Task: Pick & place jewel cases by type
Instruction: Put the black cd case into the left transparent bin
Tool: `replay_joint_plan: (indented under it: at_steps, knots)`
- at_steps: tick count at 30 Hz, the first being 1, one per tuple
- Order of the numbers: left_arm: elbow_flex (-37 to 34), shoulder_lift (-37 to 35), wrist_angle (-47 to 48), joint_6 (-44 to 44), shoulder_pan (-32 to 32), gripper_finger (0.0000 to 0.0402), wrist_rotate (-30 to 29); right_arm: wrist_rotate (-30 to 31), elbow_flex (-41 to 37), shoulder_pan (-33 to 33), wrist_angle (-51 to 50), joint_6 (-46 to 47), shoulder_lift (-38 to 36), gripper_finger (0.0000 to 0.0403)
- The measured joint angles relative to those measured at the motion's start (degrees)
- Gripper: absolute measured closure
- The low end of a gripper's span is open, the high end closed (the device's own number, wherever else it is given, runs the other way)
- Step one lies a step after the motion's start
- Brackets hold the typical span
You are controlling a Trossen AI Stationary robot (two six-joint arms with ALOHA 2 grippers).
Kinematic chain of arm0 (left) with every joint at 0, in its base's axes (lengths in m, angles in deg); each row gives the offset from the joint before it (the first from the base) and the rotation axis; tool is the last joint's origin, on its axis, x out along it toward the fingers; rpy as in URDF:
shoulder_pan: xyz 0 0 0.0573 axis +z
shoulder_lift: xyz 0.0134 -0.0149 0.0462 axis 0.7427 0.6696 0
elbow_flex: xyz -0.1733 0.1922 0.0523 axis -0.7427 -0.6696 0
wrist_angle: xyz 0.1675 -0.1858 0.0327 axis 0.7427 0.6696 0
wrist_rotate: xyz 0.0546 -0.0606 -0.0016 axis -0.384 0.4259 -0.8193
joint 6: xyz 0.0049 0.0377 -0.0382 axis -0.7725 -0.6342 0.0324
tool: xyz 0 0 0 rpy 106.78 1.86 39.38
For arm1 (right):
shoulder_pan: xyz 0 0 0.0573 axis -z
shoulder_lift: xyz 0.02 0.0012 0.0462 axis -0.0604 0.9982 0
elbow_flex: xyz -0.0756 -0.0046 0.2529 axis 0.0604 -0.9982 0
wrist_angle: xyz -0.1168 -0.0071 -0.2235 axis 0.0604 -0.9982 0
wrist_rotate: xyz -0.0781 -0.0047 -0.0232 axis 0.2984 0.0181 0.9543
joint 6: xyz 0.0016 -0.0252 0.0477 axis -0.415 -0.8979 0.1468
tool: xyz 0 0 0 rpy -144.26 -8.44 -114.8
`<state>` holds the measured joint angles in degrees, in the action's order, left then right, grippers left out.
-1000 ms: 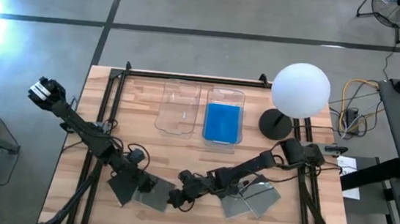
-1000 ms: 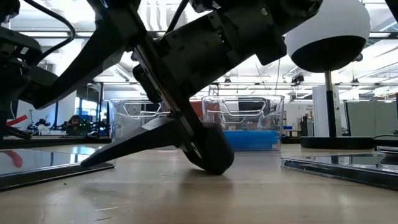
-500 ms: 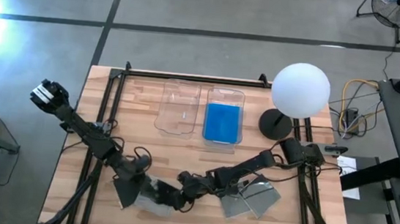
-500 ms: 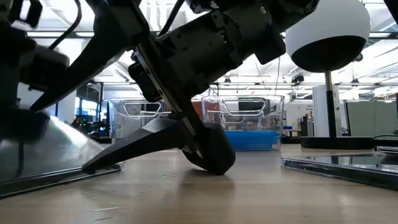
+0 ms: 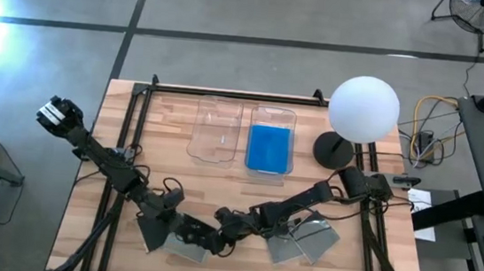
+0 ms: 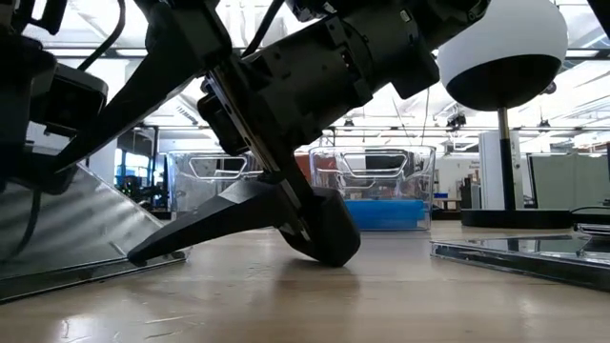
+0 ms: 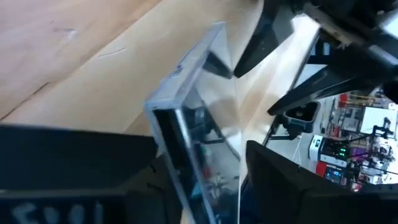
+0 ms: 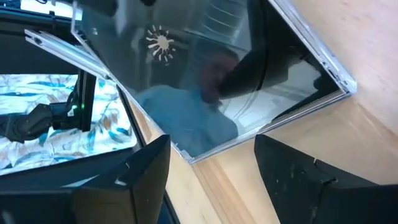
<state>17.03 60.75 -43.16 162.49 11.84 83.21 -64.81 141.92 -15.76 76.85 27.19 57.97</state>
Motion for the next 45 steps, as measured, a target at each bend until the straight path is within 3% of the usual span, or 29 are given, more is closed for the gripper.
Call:
replay_joint_plan:
  at_steps: [10, 15, 21, 24, 27, 32, 34, 37, 40, 42, 45]
  knots:
    - [0.2, -0.2, -1.2, 0.5, 0.0, 0.0391, -0.5, 0.3, -0.2, 0.0, -0.7, -1.7, -1.1, 0.0174]
    - [0.1, -1.7, -0.9, -0.4, 0.0, 0.0397, -1.9, 1.5, -0.3, 0.2, -5.6, -5.3, -3.6, 0.0174]
    - [0.1, -7.2, 5.1, -2.4, -0.1, 0.0398, -3.7, 6.4, -0.5, 0.3, -23.2, -12.2, -10.3, 0.0174]
    - [-0.1, -11.5, 8.1, -2.5, 0.0, 0.0398, -7.6, 8.8, -0.9, 0.1, -31.0, -14.6, -14.6, 0.0174]
    - [0.1, -16.9, 7.7, -4.6, 0.0, 0.0398, -14.5, 13.1, -1.2, -0.3, -36.6, -15.6, -18.9, 0.0174]
    - [2.6, -25.8, 8.3, -14.3, 0.1, 0.0399, -33.0, 23.0, -2.4, -1.7, -42.6, -13.8, -26.7, 0.0174]
    - [3.6, -28.6, 8.6, -17.6, 0.1, 0.0399, -43.2, 27.1, -2.8, -2.1, -44.2, -11.0, -29.0, 0.0174]
    - [4.9, -30.9, 9.0, -19.1, 0.2, 0.0399, -63.2, 32.6, -3.8, -2.6, -46.1, -5.6, -31.7, 0.0174]
    - [5.7, -31.3, 9.0, -20.5, 1.1, 0.0399, -78.5, 33.5, -4.3, -2.6, -45.9, -2.9, -32.4, 0.0174]
    - [6.1, -31.0, 9.0, -23.7, 2.8, 0.0399, -80.9, 33.6, -4.4, -2.5, -45.8, -2.2, -32.0, 0.0174]
    - [7.4, -29.0, 9.0, -33.7, 6.5, 0.0399, -78.2, 32.9, -4.6, -2.6, -45.8, -1.9, -31.8, 0.0174]
